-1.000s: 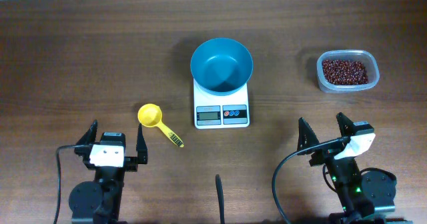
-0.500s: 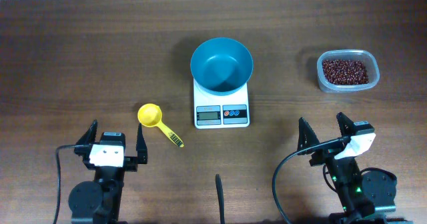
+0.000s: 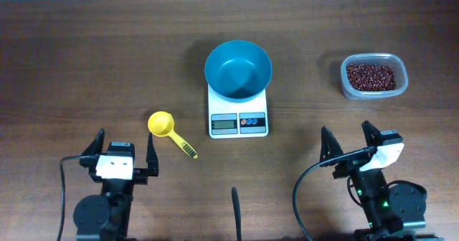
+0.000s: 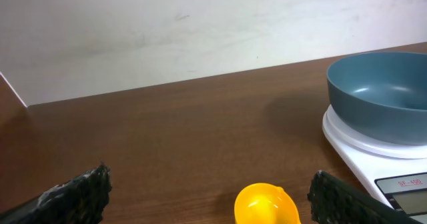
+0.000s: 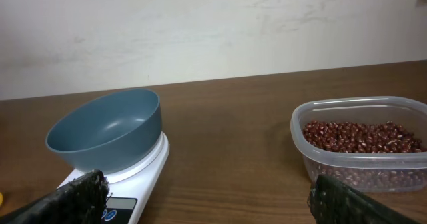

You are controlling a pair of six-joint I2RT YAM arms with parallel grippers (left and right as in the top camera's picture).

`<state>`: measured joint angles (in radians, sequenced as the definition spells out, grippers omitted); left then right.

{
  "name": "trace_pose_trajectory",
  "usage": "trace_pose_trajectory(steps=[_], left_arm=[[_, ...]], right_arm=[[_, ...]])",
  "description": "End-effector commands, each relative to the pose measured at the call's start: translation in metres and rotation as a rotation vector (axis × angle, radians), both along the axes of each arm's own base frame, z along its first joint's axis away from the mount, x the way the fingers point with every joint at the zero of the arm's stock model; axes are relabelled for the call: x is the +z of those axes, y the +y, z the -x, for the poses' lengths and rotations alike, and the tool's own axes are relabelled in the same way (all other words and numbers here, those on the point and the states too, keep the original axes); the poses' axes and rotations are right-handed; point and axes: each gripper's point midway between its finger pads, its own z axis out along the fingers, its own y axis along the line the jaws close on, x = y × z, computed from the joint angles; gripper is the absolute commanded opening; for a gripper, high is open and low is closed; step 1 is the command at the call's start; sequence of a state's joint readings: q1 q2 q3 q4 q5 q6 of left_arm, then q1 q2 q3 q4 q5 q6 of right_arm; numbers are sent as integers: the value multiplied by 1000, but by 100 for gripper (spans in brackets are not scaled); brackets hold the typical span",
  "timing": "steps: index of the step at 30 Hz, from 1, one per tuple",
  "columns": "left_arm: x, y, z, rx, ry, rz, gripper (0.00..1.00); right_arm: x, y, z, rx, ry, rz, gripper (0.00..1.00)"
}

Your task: Scoop item into bowl and weigh 50g on scale

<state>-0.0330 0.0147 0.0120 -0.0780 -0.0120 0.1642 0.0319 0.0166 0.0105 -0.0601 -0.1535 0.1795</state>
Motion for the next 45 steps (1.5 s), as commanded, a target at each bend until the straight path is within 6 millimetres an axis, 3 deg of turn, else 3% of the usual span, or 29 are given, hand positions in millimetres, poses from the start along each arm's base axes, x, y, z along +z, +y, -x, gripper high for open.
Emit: trace_pose_trajectory(steps=[1, 10, 13, 17, 20, 25, 26, 29, 33, 36, 38, 41, 45], left_arm=[[-1, 3, 0, 15, -1, -11, 99], [6, 8, 0, 43, -28, -31, 99], [0, 11, 0, 58, -3, -45, 99], [18, 11, 0, 60, -76, -21, 99], [52, -17, 3, -100, -211, 25, 99], [117, -14, 20, -93, -346, 91, 99], [138, -8, 25, -66, -382, 94, 99], [172, 3, 29, 0, -416, 102, 99], [211, 4, 18, 10, -369, 101, 99], [236, 4, -7, 17, -206, 96, 99], [240, 3, -19, 22, -103, 92, 99], [226, 2, -37, 33, 169, 101, 99], [173, -28, -42, -103, 567, 161, 99]], right_arm=[[-3, 0, 0, -1, 6, 8, 99], [-3, 0, 0, -1, 6, 8, 99], [-3, 0, 0, -1, 6, 8, 99], [-3, 0, 0, -1, 6, 8, 99], [-3, 0, 0, -1, 6, 8, 99], [-3, 0, 0, -1, 6, 8, 99], [-3, 0, 0, -1, 6, 8, 99], [-3, 0, 0, -1, 6, 8, 98], [-3, 0, 0, -1, 6, 8, 99], [-3, 0, 0, -1, 6, 8, 99], [-3, 0, 0, -1, 6, 8, 99], [-3, 0, 0, -1, 6, 8, 99], [-3, 0, 0, -1, 6, 8, 98]])
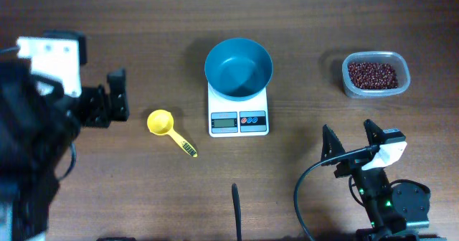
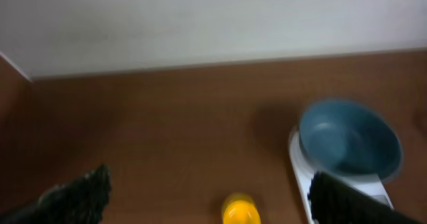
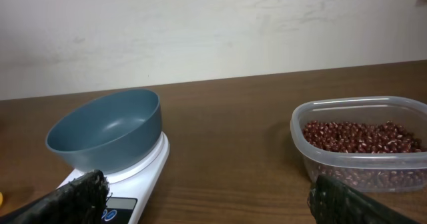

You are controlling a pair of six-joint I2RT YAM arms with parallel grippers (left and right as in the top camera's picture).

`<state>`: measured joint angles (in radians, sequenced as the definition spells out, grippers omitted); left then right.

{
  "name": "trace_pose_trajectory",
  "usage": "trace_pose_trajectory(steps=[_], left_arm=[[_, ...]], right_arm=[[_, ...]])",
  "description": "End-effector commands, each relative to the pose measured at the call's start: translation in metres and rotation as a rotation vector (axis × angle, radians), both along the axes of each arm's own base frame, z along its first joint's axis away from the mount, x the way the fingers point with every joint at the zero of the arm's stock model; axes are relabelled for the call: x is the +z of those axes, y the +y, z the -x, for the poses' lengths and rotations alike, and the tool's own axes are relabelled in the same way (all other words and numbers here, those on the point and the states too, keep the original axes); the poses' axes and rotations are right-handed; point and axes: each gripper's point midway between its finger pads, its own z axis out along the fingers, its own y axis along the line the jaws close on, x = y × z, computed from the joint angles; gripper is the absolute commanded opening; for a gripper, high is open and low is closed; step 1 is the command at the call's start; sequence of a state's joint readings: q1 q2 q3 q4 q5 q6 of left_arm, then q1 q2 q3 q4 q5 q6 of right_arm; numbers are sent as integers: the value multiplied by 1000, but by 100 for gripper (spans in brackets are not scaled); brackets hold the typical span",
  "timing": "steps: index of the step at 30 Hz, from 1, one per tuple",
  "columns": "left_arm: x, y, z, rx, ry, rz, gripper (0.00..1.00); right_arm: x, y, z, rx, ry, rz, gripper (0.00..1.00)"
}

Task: Scoop item into bowl and weigh 50g on scale
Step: 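Move the left gripper to the yellow scoop and grasp its bowl rim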

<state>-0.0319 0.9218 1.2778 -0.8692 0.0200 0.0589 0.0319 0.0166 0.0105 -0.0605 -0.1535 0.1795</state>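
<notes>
A yellow scoop [image 1: 161,123] lies on the table left of the white scale [image 1: 239,117], its handle pointing to the near right. A blue bowl [image 1: 238,70] stands empty on the scale. Red beans fill a clear container [image 1: 374,74] at the far right. My left gripper [image 1: 109,103] hangs raised over the table to the left of the scoop. In the blurred left wrist view it [image 2: 207,207] is open and empty, with the scoop [image 2: 240,211] low between the fingers and the bowl [image 2: 350,141] to the right. My right gripper [image 1: 351,146] rests open near the front right; its view shows the bowl [image 3: 107,127] and the beans container [image 3: 360,141].
The left arm's body [image 1: 32,126] covers much of the table's left side in the overhead view. A black cable end [image 1: 234,205] lies at the front centre. A pale wall [image 3: 213,31] backs the far table edge.
My left arm has risen from its rest at the front left and now stands farther back and higher, left of the scoop. The right arm, scoop, bowl and beans are unchanged.
</notes>
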Motion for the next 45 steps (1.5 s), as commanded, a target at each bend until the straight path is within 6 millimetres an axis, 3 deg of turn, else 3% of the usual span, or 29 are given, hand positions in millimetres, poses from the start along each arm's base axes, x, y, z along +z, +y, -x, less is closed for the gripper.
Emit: trace_pose_trajectory(steps=[1, 5, 11, 16, 20, 26, 30, 33, 37, 45], left_arm=[[-38, -27, -1, -117, 237, 108, 99], [-86, -29, 7, -114, 477, 126, 99], [-125, -57, 2, -211, 683, 258, 99], [-174, -58, -3, -192, 857, 279, 99], [-212, -46, -9, -113, 958, 237, 99], [-256, -9, -17, 240, 977, 194, 99], [-287, -6, -8, 411, 976, 285, 99], [-312, -7, -13, 432, 916, 321, 99], [-315, -7, -25, 418, 859, 333, 99], [-319, -2, -24, 434, 848, 312, 99]], right_arm=[[-3, 0, 0, -1, 6, 8, 99], [-3, 0, 0, -1, 6, 8, 99], [-3, 0, 0, -1, 6, 8, 99], [-3, 0, 0, -1, 6, 8, 99], [-3, 0, 0, -1, 6, 8, 99], [-3, 0, 0, -1, 6, 8, 99], [-3, 0, 0, -1, 6, 8, 99], [-3, 0, 0, -1, 6, 8, 99], [-3, 0, 0, -1, 6, 8, 99], [-3, 0, 0, -1, 6, 8, 99]])
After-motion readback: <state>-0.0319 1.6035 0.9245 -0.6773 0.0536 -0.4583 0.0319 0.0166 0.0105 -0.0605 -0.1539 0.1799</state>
